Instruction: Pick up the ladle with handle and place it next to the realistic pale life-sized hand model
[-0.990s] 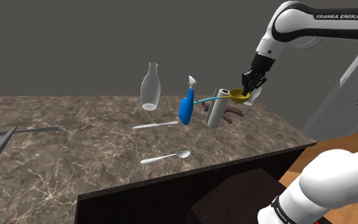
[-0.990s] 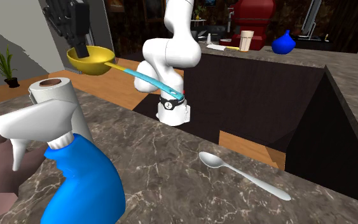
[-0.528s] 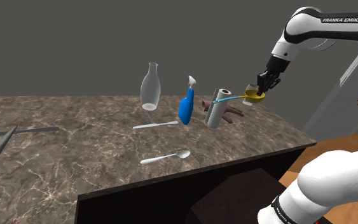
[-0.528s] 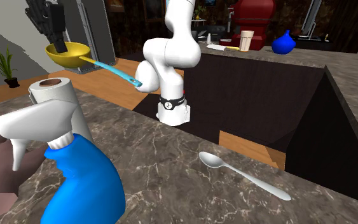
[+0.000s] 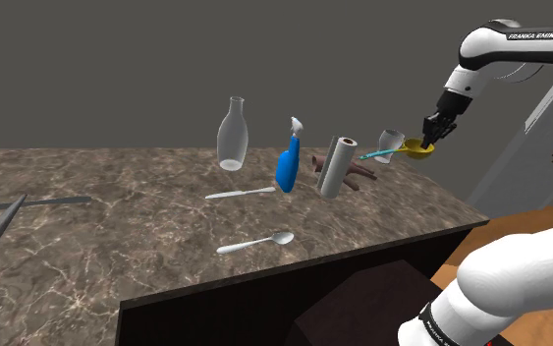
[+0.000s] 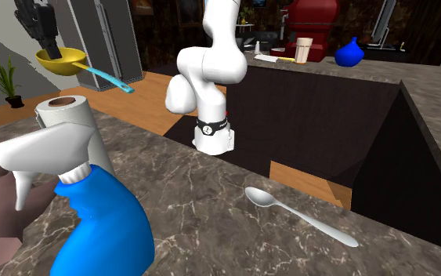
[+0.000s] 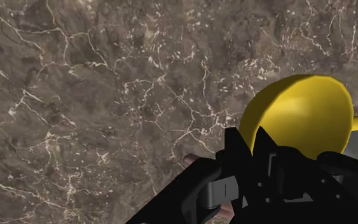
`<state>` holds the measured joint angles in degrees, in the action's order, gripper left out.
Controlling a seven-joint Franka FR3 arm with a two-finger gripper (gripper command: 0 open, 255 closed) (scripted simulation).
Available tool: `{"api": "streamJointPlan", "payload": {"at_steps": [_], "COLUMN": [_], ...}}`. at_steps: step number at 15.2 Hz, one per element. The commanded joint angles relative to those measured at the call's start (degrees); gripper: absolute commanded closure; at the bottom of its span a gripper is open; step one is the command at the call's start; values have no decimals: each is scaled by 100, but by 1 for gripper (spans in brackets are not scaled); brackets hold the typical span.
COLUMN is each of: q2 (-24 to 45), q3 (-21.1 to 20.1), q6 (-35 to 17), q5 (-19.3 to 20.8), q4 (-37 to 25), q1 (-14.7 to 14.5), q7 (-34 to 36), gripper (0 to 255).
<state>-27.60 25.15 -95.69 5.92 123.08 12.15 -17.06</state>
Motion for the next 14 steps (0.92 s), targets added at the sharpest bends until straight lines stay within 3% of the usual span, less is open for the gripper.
{"api": "streamJointPlan", "payload": {"at_steps": [1, 10, 14], "q2": [271, 1485, 1470], "q3": [279, 1452, 1465], "q6": [15, 92, -215], "q5": [21, -231, -215], "q4": [-286, -1481, -1161], "q1": [34, 181, 200], "q7": [-347, -1850, -1857], "gripper": [255, 255, 255]}}
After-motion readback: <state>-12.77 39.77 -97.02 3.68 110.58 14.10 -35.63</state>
